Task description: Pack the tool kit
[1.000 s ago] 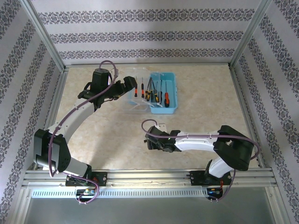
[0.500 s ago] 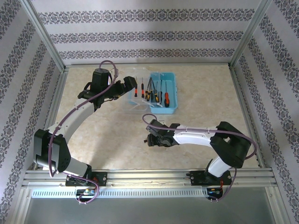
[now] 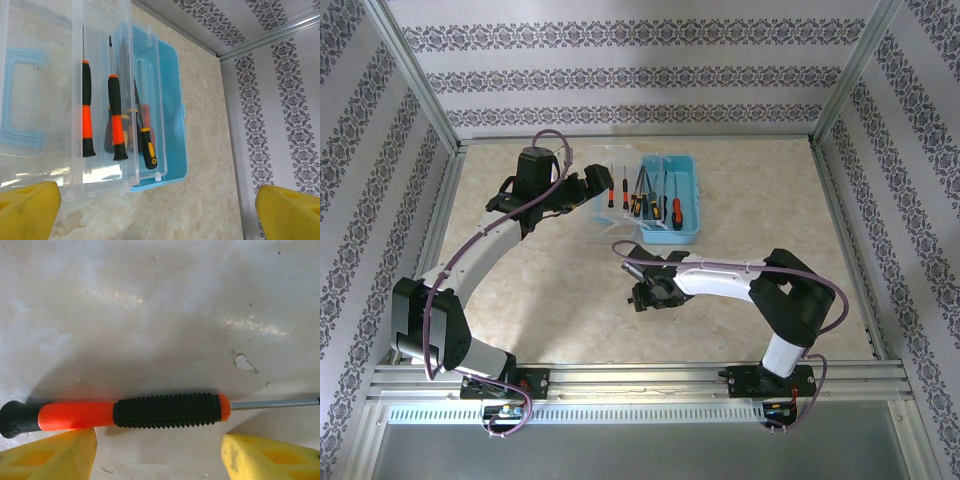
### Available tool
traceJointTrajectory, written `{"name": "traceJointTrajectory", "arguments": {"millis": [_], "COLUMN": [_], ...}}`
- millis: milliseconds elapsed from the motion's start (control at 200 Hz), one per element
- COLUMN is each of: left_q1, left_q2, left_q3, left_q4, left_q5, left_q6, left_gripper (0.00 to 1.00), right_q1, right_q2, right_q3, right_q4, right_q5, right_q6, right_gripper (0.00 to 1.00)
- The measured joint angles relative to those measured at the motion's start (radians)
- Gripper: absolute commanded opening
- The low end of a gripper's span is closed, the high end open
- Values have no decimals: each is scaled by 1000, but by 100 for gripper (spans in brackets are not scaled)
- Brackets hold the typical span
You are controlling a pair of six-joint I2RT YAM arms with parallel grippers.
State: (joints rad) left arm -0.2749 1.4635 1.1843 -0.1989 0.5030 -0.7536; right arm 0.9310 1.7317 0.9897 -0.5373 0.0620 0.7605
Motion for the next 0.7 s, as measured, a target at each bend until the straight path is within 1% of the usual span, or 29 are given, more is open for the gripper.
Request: {"name": "traceJointTrajectory", "arguments": {"millis": [95, 240, 335, 565, 700], "left_q1": [0, 0, 0, 0, 2], "left_q2": [0, 0, -5, -17, -17], "left_q3": [0, 0, 0, 1, 1], "left_q4": [-1, -3, -4, -7, -10], "left_q5": [-4, -7, -7, -7, -7], "left_q6": [4, 7, 10, 13, 13], "left_gripper": [100, 100, 100, 100, 100], "right_q1": [-3, -43, -57, -61, -45], "right_q2": [11, 37, 39, 39, 40], "right_q3": [15, 66, 93, 124, 147], "right_q4": [10, 132, 168, 174, 174], "right_q5": [8, 55, 73, 93, 143], "right_q6": [-22, -67, -89, -113, -105], "right_gripper": [69, 69, 69, 69, 69]}}
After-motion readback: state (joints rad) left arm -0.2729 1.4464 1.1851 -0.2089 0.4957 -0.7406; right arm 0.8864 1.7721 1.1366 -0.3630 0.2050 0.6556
